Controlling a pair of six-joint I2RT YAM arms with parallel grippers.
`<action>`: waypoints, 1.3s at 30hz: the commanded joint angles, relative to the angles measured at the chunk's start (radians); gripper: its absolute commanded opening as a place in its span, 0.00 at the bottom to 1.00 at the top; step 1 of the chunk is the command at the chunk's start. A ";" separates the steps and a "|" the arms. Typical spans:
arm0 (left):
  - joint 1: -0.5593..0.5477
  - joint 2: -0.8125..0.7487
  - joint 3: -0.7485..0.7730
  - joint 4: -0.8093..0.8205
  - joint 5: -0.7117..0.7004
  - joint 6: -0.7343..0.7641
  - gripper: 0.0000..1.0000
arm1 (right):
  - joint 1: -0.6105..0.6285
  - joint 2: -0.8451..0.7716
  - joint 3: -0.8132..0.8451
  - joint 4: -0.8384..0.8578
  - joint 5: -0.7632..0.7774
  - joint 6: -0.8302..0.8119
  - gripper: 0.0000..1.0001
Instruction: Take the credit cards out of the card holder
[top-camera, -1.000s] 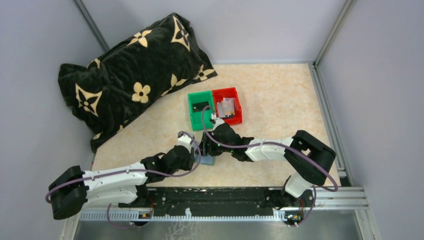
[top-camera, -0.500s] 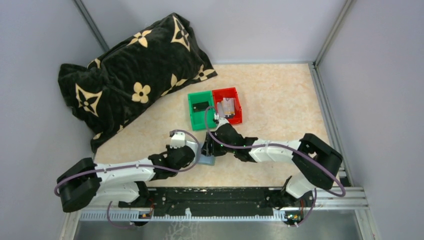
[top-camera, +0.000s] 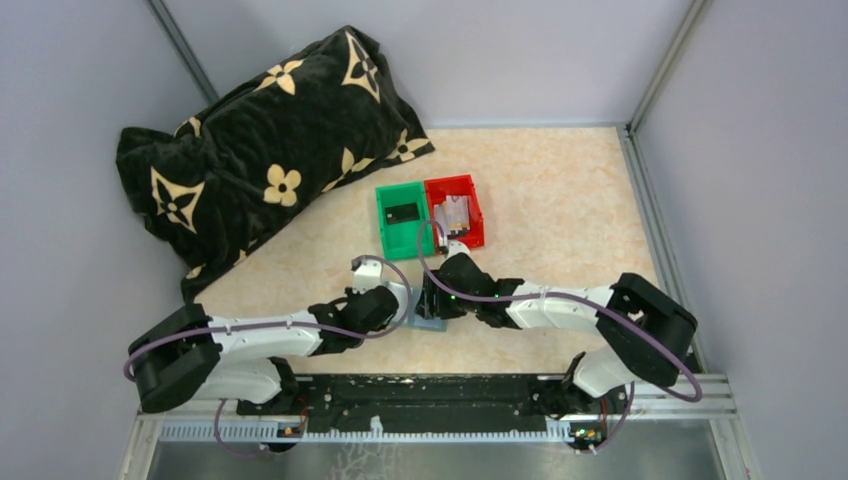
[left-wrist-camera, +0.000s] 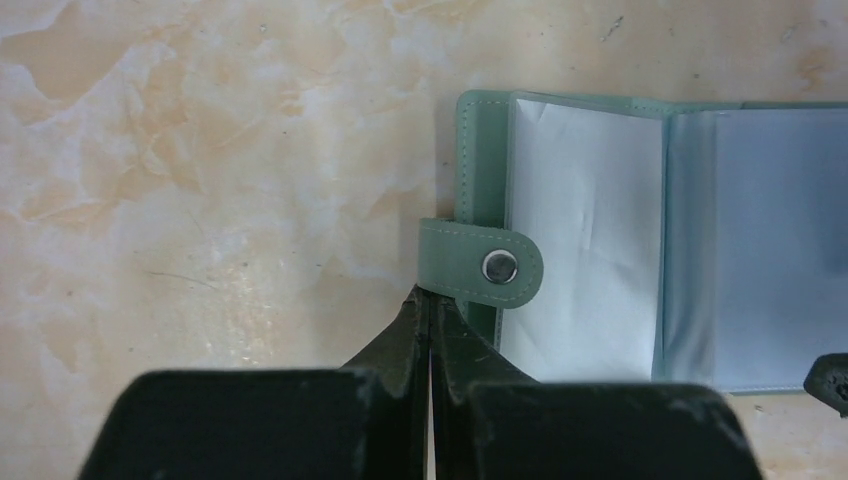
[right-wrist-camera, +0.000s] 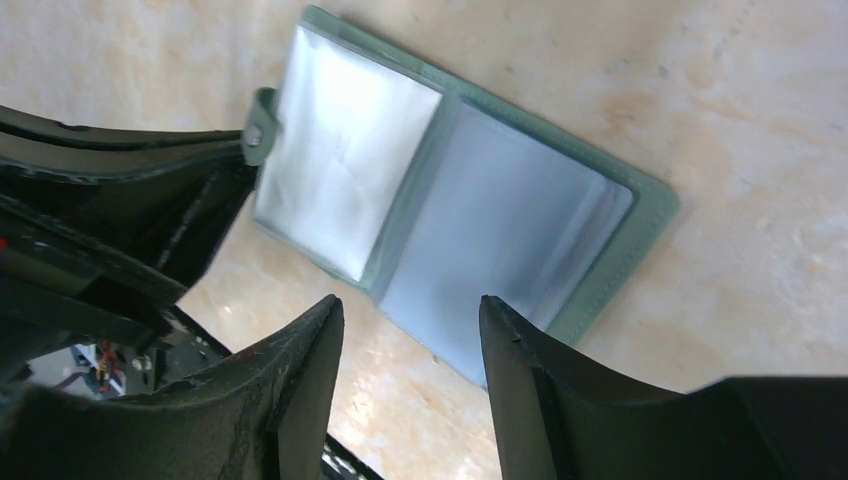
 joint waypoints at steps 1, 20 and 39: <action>0.000 -0.021 -0.034 0.004 0.094 -0.056 0.00 | -0.005 -0.072 -0.022 -0.030 0.062 0.012 0.54; -0.036 0.040 -0.025 0.020 0.153 -0.091 0.00 | -0.015 -0.113 -0.094 -0.053 0.107 0.028 0.54; -0.041 0.078 -0.009 0.038 0.183 -0.060 0.00 | -0.053 -0.108 -0.192 0.251 -0.068 0.093 0.54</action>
